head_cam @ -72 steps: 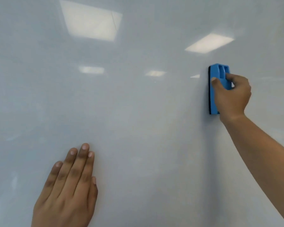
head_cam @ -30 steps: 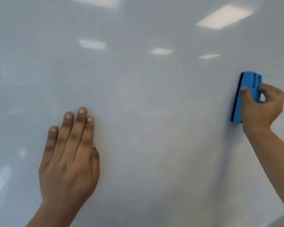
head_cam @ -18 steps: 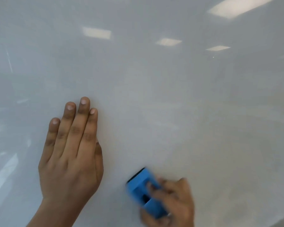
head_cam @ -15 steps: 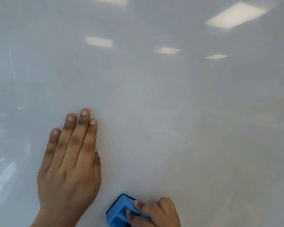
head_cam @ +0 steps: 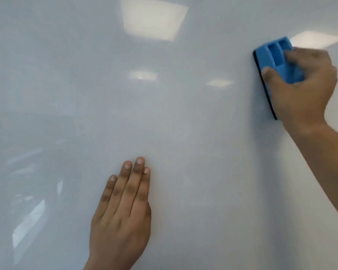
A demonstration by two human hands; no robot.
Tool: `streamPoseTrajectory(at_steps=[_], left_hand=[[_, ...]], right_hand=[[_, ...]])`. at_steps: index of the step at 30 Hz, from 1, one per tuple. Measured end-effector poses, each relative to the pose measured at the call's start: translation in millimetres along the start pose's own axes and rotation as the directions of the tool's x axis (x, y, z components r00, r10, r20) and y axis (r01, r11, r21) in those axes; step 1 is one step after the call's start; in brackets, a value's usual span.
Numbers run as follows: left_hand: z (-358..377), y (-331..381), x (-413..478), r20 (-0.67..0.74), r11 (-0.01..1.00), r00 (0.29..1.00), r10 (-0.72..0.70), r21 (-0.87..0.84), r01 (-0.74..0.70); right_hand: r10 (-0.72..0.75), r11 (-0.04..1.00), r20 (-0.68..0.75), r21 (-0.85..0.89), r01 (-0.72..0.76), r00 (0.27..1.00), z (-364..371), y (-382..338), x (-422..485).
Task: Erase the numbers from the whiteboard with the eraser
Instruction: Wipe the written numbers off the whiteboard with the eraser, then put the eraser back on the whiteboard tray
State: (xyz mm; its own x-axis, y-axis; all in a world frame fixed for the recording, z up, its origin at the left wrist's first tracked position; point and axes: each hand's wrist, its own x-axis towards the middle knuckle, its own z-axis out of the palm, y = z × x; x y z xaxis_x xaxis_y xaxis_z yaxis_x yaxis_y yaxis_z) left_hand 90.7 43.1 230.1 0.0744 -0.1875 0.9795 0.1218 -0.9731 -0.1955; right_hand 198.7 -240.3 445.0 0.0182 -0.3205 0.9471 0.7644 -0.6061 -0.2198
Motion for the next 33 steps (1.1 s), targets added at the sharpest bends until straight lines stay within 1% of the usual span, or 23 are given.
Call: streamPoseTrajectory(at_steps=[2, 4, 6, 8, 9, 11, 12, 13, 14, 16, 17, 18, 19, 21, 23, 25, 26, 27, 28, 29, 30, 31, 33], left_hand=[[-1, 2, 0, 0.013, 1.000, 1.000, -0.020, -0.009, 0.020], [-2, 3, -1, 0.013, 0.999, 0.999, -0.041, -0.030, 0.041], [-2, 4, -2, 0.008, 0.997, 0.998, -0.057, -0.058, 0.057], [-4, 3, -5, 0.002, 0.994, 0.998, -0.063, -0.093, 0.063], [-5, 3, -8, -0.004, 0.991, 0.997, -0.071, -0.113, 0.070], [-7, 3, -22, 0.003, 0.984, 0.996, -0.091, -0.154, 0.090], [-9, 4, -32, 0.011, 0.982, 0.996, -0.090, -0.167, 0.091], [-11, 4, -41, 0.033, 0.982, 0.996, -0.078, -0.168, 0.083], [-13, 4, -50, 0.069, 0.986, 0.996, -0.061, -0.152, 0.071], [-19, 6, -68, 0.138, 0.990, 0.989, -0.052, -0.126, 0.070], [-23, 7, -76, 0.160, 0.988, 0.985, -0.058, -0.132, 0.079], [-27, 10, -84, 0.178, 0.985, 0.982, -0.064, -0.145, 0.090], [-31, 14, -92, 0.191, 0.982, 0.979, -0.068, -0.161, 0.099], [-42, 22, -110, 0.225, 0.976, 0.971, -0.078, -0.183, 0.120], [-57, 31, -135, 0.304, 0.964, 0.951, -0.061, -0.230, 0.135], [-76, 41, -163, 0.432, 0.938, 0.902, 0.008, -0.316, 0.142], [-84, 46, -179, 0.510, 0.923, 0.858, 0.059, -0.355, 0.148], [-93, 52, -195, 0.592, 0.907, 0.799, 0.108, -0.388, 0.165], [-100, 57, -209, 0.664, 0.891, 0.732, 0.152, -0.412, 0.189], [-108, 64, -226, 0.731, 0.875, 0.658, 0.181, -0.425, 0.230], [-113, 70, -239, 0.777, 0.864, 0.600, 0.189, -0.423, 0.275], [-118, 76, -251, 0.810, 0.853, 0.559, 0.180, -0.412, 0.321], [-125, 88, -274, 0.845, 0.830, 0.511, 0.157, -0.393, 0.395]], right_hand=[[-0.087, 0.995, 0.050, 0.050, 0.085, 0.995, 28, -44, 18], [-0.228, 0.973, 0.144, 0.066, 0.221, 0.963, 41, -83, 10], [-0.394, 0.919, 0.237, 0.102, 0.380, 0.888, 42, -103, -18], [-0.515, 0.857, 0.300, 0.166, 0.487, 0.803, 33, -104, -58], [-0.556, 0.831, 0.312, 0.208, 0.516, 0.771, 26, -99, -81], [-0.587, 0.809, 0.352, 0.270, 0.521, 0.729, 8, -80, -138], [-0.590, 0.807, 0.389, 0.296, 0.511, 0.707, -2, -68, -170], [-0.596, 0.803, 0.442, 0.325, 0.499, 0.671, -15, -55, -206], [-0.608, 0.793, 0.508, 0.357, 0.494, 0.610, -28, -42, -243], [-0.635, 0.759, 0.643, 0.415, 0.502, 0.428, -57, -18, -318], [-0.638, 0.744, 0.684, 0.427, 0.514, 0.354, -70, -8, -350], [-0.630, 0.742, 0.710, 0.432, 0.513, 0.313, -80, -1, -373], [-0.616, 0.753, 0.726, 0.431, 0.497, 0.305, -86, 4, -388], [-0.561, 0.805, 0.758, 0.405, 0.433, 0.334, -92, 3, -393], [-0.475, 0.868, 0.799, 0.359, 0.342, 0.368, -97, -5, -389], [-0.362, 0.929, 0.837, 0.290, 0.230, 0.411, -110, -15, -390], [-0.309, 0.950, 0.853, 0.262, 0.168, 0.421, -117, -19, -394], [-0.262, 0.965, 0.869, 0.240, 0.106, 0.419, -127, -23, -401], [-0.227, 0.973, 0.887, 0.226, 0.051, 0.402, -136, -27, -409], [-0.199, 0.977, 0.908, 0.213, 0.002, 0.368, -147, -31, -421], [-0.178, 0.979, 0.930, 0.200, -0.035, 0.322, -156, -33, -432], [-0.159, 0.981, 0.951, 0.182, -0.065, 0.264, -166, -35, -444], [-0.113, 0.986, 0.982, 0.131, -0.107, 0.154, -184, -38, -468]])
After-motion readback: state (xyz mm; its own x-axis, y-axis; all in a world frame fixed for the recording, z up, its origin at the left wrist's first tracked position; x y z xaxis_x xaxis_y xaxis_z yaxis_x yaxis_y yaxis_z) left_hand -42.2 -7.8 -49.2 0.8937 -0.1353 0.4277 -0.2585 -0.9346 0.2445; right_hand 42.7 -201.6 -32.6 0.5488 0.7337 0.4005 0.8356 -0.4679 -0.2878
